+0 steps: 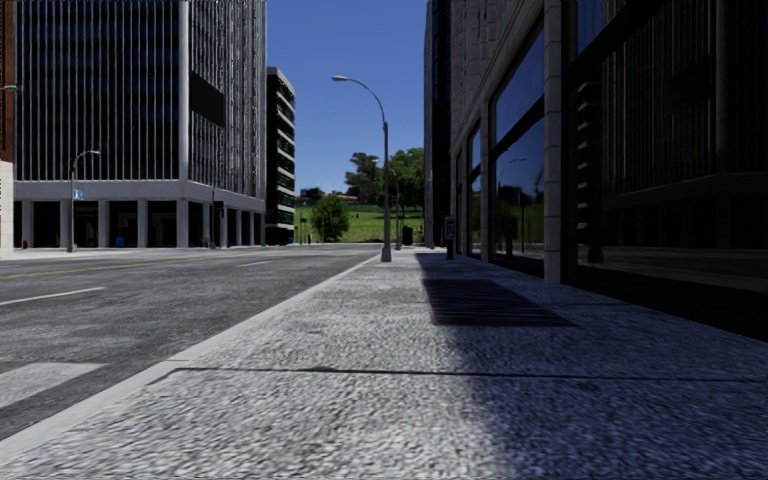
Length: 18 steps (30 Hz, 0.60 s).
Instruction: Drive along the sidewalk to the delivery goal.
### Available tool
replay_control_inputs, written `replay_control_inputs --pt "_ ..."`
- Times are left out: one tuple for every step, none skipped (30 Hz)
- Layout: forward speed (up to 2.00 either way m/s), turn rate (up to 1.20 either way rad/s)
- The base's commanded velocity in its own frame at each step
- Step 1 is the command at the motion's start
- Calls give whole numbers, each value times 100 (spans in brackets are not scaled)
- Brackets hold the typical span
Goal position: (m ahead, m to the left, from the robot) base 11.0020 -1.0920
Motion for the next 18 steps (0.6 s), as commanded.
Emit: replay_control_inputs --pt "188 0" --pt "188 0" --pt "188 0" --pt "188 -38" --pt "188 -88" --pt "188 -88" --pt "188 -97" --pt "188 -56" --pt "188 -2" --pt "188 0" --pt "188 0" --pt "188 0" --pt "191 0" --pt "200 0" --pt "200 0" --pt "200 0" --pt "200 0" --pt "200 0"
